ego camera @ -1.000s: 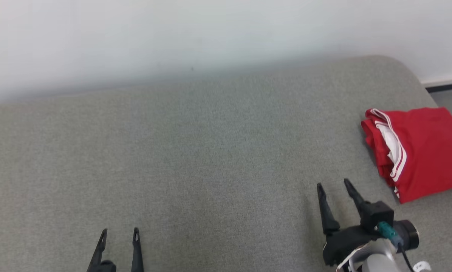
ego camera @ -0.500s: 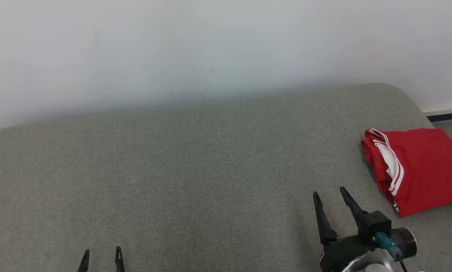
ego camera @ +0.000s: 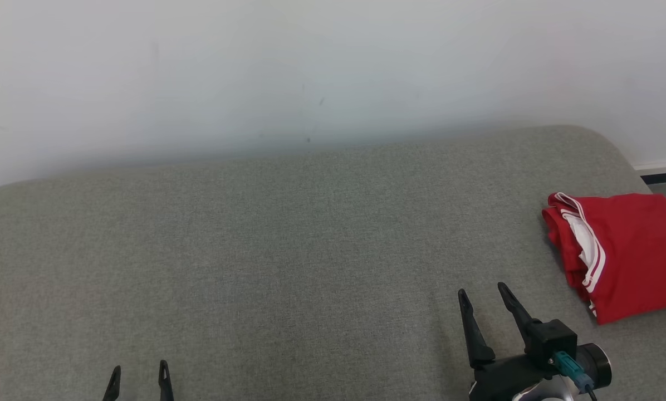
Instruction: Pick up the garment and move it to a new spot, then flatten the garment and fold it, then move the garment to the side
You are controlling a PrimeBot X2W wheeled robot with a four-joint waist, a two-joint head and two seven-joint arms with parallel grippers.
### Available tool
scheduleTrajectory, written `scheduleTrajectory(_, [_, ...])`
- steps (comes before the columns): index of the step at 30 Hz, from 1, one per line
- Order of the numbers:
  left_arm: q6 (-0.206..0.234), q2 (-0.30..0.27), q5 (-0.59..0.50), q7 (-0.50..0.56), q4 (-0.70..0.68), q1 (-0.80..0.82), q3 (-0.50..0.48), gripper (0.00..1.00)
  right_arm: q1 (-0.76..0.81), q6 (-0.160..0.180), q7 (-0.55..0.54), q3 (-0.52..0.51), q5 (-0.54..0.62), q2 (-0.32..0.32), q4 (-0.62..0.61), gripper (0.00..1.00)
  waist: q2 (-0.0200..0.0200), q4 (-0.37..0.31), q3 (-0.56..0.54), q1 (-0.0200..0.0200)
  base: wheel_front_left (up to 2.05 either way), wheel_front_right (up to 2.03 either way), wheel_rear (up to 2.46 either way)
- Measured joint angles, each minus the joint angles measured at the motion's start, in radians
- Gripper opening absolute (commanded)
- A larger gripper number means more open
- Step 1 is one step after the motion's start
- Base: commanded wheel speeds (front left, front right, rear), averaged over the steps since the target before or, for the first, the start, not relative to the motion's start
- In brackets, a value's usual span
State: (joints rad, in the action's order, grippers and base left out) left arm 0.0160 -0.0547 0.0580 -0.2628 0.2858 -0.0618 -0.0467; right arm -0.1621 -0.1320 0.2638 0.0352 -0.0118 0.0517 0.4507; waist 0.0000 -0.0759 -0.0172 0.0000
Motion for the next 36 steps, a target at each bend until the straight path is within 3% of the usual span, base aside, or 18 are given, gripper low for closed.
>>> scheduleTrajectory(18, [-0.013, 0.003, -0.013, 0.0, 0.02, 0.003, -0.02, 1.0, 0.015, 0.0, 0.0, 0.001, -0.038, 0.0, 0.01, 1.0, 0.0, 0.005, 0.005, 0.0, 0.0, 0.0, 0.0])
scheduleTrajectory(19, [-0.016, 0.003, -0.011, 0.0, 0.026, 0.002, -0.019, 0.0, 0.021, 0.0, 0.0, 0.0, -0.037, 0.0, 0.016, 0.0, 0.0, 0.007, 0.006, 0.0, 0.0, 0.0, 0.0])
scheduleTrajectory(25, [-0.017, 0.009, 0.013, 0.018, 0.076, -0.002, -0.023, 0.0, 0.053, 0.0, -0.018, -0.006, -0.062, -0.001, 0.059, 0.0, 0.0, 0.008, 0.006, 0.0, 0.0, 0.0, 0.0])
scheduleTrajectory(36, [-0.035, 0.009, 0.242, 0.072, 0.064, 0.007, -0.03, 0.0, 0.053, 0.0, -0.07, -0.027, -0.289, 0.0, 0.023, 0.0, 0.0, 0.014, 0.007, 0.0, 0.0, 0.0, 0.0])
